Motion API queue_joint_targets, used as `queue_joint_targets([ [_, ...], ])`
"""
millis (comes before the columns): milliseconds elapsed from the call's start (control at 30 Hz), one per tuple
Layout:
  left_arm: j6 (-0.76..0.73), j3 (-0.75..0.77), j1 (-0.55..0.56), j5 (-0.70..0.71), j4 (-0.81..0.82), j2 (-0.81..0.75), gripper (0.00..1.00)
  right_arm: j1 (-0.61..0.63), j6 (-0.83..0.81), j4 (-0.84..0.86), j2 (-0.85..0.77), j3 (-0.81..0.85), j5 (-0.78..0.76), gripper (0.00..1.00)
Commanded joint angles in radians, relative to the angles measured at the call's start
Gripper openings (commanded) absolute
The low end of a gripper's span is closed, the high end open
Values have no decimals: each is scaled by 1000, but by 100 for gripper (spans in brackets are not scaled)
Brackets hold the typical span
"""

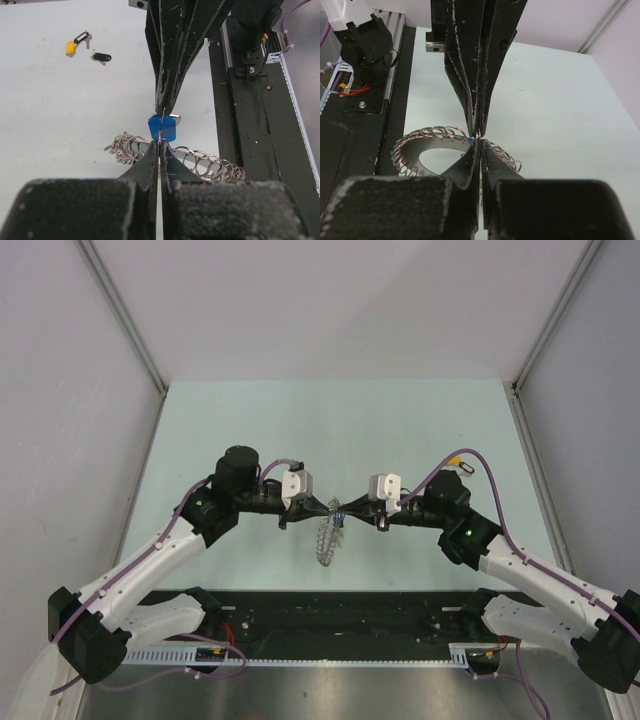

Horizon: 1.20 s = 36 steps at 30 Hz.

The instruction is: Put the keys on the keyring

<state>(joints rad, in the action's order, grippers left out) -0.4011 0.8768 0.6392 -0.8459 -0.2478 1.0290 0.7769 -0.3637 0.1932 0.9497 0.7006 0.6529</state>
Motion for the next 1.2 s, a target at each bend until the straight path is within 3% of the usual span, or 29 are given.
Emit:
queue_joint_targets([
  [0, -5, 8, 5, -50, 61, -4, 0, -4, 0, 28, -5, 11, 11, 0],
  [1167, -7, 7, 13, -55, 67, -6, 0, 7, 12, 31, 9, 13, 7, 0],
])
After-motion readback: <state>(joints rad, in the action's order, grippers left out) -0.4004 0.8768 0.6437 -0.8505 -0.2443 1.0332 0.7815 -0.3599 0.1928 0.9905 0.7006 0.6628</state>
